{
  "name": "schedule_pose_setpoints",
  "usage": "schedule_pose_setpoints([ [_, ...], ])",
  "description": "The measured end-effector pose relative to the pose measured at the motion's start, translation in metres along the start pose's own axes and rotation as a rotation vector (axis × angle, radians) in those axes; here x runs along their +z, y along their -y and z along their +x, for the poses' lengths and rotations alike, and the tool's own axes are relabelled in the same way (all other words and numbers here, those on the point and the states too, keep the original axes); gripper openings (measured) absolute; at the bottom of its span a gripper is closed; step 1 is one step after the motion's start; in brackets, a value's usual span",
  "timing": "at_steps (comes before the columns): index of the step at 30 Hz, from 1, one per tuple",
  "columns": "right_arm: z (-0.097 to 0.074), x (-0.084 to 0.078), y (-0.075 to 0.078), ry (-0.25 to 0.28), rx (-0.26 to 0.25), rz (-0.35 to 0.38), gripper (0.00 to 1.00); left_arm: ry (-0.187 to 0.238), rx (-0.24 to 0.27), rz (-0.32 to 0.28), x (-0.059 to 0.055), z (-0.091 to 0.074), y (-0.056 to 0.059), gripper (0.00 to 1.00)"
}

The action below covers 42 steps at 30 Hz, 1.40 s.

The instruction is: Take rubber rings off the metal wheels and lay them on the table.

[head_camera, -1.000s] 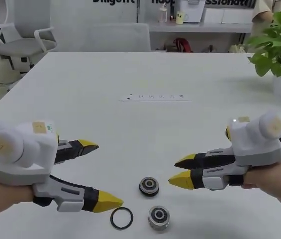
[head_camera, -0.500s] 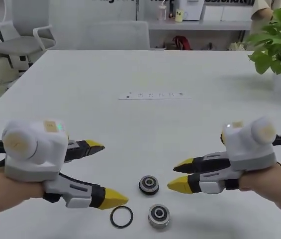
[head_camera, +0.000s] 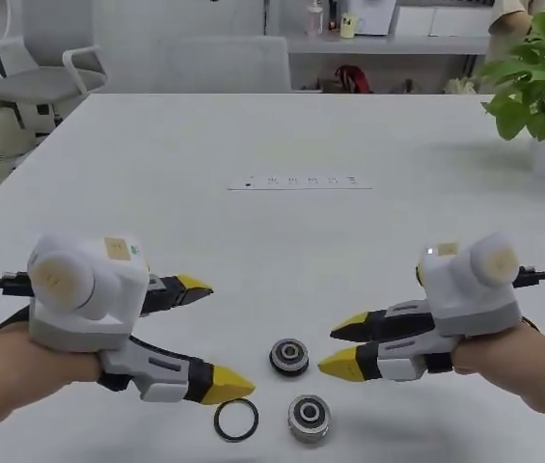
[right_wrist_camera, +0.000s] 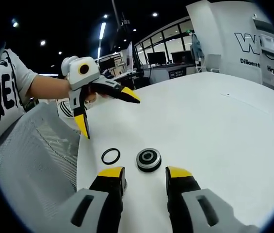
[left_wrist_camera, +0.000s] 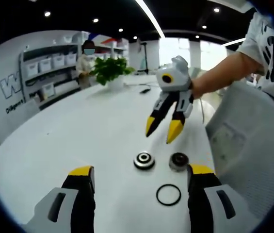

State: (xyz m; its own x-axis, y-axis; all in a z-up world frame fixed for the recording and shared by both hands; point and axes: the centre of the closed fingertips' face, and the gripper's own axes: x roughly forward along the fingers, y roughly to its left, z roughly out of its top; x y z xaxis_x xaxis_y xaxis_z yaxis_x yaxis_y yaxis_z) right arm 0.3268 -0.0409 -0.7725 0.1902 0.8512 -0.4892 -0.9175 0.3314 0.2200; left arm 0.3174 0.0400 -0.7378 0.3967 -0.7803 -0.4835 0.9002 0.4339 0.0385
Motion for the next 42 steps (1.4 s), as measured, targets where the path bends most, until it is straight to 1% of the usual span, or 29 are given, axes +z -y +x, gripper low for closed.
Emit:
schedule_pose_setpoints([
  [10,0.004,-0.005,0.003,-0.015,-0.002,-0.004,0.32,-0.01,-0.009,-0.006,-0.004,0.008,-0.003,0.76],
  [19,0.009,-0.008,0.004,-0.02,0.001,-0.008,0.32,-0.017,-0.016,-0.007,-0.006,0.014,-0.004,0.75],
  [25,0.011,-0.009,0.005,-0.019,-0.001,-0.003,0.32,-0.02,-0.026,-0.013,-0.009,0.019,-0.004,0.73],
  [30,0.013,-0.011,0.006,-0.023,0.001,-0.003,0.31,-0.024,-0.037,-0.014,-0.01,0.025,-0.004,0.71],
  [42,0.018,-0.013,0.004,-0.026,0.012,-0.008,0.32,-0.027,-0.062,-0.015,-0.01,0.036,0.0,0.66],
])
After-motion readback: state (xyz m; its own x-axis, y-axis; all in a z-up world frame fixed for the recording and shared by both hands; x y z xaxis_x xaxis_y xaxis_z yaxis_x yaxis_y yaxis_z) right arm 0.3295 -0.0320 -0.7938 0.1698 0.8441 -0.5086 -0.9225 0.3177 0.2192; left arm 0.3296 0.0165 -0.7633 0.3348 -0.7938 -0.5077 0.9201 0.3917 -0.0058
